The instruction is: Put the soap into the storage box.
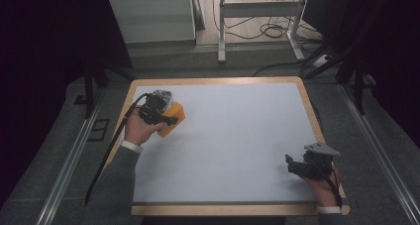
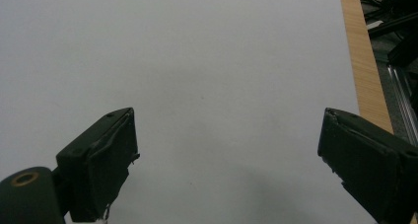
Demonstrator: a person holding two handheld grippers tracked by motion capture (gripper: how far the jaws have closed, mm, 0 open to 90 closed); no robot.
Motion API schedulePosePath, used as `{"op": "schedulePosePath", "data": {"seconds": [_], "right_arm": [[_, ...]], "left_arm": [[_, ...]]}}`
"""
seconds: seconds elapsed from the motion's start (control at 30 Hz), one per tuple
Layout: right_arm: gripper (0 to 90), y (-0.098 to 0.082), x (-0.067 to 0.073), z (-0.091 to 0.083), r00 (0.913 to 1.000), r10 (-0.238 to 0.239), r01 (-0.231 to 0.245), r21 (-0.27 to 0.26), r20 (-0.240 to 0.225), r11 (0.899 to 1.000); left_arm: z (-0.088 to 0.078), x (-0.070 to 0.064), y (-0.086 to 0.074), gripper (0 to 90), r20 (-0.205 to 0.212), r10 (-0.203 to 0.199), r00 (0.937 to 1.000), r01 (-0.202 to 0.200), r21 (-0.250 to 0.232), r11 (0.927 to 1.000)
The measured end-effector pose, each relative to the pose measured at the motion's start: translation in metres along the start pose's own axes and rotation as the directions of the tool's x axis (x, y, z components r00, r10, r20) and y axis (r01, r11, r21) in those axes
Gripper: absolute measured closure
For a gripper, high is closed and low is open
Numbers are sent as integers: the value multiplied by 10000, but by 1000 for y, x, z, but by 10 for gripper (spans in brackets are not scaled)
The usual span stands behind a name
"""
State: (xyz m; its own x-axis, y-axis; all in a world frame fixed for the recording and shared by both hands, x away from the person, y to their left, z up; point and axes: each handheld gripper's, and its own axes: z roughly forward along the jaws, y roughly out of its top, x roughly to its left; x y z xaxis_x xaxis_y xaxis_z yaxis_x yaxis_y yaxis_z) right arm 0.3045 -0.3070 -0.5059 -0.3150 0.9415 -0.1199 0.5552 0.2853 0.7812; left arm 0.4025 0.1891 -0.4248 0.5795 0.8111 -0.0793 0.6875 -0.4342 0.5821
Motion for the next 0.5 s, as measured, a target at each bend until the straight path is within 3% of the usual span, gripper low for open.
{"op": "schedulePosePath", "data": {"seconds": [0.5], "right_arm": [[83, -1, -1, 0, 10000, 51, -51, 41, 14, 10000]], "left_arm": [[0, 14, 10, 612, -78, -312, 9995, 312, -80, 9995]]}}
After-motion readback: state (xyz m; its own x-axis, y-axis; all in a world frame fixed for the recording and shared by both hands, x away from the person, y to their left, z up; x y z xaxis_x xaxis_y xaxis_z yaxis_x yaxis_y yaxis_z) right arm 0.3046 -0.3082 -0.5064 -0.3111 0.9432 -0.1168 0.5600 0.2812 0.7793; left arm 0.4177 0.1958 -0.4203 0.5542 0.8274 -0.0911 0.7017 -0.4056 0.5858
